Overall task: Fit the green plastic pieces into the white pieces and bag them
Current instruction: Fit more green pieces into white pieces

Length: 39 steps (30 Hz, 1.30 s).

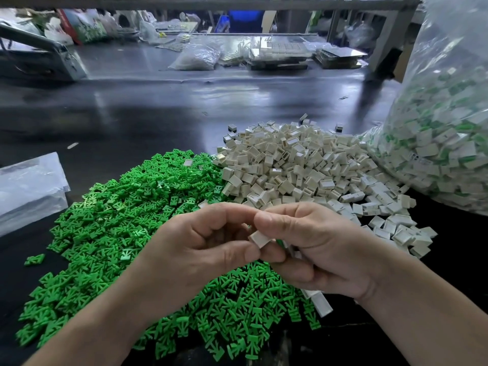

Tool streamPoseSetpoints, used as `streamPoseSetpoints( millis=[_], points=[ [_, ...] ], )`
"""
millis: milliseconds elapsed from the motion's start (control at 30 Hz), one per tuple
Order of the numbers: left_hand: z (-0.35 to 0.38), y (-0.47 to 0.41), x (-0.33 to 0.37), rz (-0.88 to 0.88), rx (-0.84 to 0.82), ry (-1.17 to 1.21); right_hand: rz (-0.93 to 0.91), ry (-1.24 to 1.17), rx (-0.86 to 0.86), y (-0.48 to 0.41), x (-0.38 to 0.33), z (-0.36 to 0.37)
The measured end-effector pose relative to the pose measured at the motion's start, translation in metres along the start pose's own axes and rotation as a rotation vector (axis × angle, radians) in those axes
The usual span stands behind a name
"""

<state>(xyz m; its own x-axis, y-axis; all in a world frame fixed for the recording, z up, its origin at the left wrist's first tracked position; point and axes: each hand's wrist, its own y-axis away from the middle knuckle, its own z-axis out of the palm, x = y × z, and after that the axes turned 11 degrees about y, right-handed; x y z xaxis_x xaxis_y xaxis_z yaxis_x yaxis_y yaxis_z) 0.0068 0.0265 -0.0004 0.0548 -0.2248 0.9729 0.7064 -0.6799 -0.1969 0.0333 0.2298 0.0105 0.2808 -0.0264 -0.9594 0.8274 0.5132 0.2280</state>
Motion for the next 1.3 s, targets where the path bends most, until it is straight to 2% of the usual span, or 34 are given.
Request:
streamPoseSetpoints(
  millis=[100, 200, 300, 367, 467, 533, 600, 700, 833, 1033, 1100, 1167, 1300],
  points=[
    [0.001, 0.001, -0.001, 0.002, 0.067, -0.086, 0.008, 0.008, -0.018, -0.002, 0.002, 0.002],
    [0.005, 0.001, 0.001, 0.024, 0.215, -0.280, 0.001, 0.011, 0.023, -0.004, 0.004, 0.004],
    [0.003, 0.000, -0.002, 0.071, 0.302, -0.584, -0.012, 0.005, 0.137, -0.005, 0.003, 0.003],
    [-0.008, -0.001, -0.004, 0.048, 0.438, -0.880, -0.022, -0.034, 0.210, -0.005, 0.000, -0.002],
    [-0.029, 0.000, -0.001, -0.163, 0.551, -1.268, -0.049, -0.144, 0.233, -0.005, -0.001, -0.009],
    [-0.035, 0.000, 0.001, -0.374, 0.523, -1.480, -0.060, -0.184, 0.229, -0.006, 0.000, -0.010],
    [-0.033, -0.001, -0.001, -0.444, 0.440, -1.565, -0.078, -0.171, 0.229, -0.007, 0.003, -0.010],
    [-0.027, -0.004, -0.004, -0.346, 0.388, -1.488, -0.103, -0.164, 0.209, -0.008, 0.005, -0.009],
    [-0.028, -0.003, -0.006, -0.165, 0.411, -1.381, -0.111, -0.210, 0.213, -0.009, 0.006, -0.011],
    [-0.030, -0.003, -0.008, -0.061, 0.410, -1.290, -0.090, -0.228, 0.256, -0.009, 0.006, -0.011],
    [-0.029, -0.002, -0.007, -0.036, 0.486, -1.121, -0.086, -0.191, 0.273, -0.009, 0.005, -0.009],
    [-0.026, -0.003, -0.005, -0.032, 0.569, -0.838, -0.082, -0.145, 0.283, -0.007, 0.004, -0.007],
    [-0.017, -0.004, 0.000, -0.066, 0.548, -0.285, -0.057, -0.081, 0.320, -0.007, 0.003, -0.001]
  ],
)
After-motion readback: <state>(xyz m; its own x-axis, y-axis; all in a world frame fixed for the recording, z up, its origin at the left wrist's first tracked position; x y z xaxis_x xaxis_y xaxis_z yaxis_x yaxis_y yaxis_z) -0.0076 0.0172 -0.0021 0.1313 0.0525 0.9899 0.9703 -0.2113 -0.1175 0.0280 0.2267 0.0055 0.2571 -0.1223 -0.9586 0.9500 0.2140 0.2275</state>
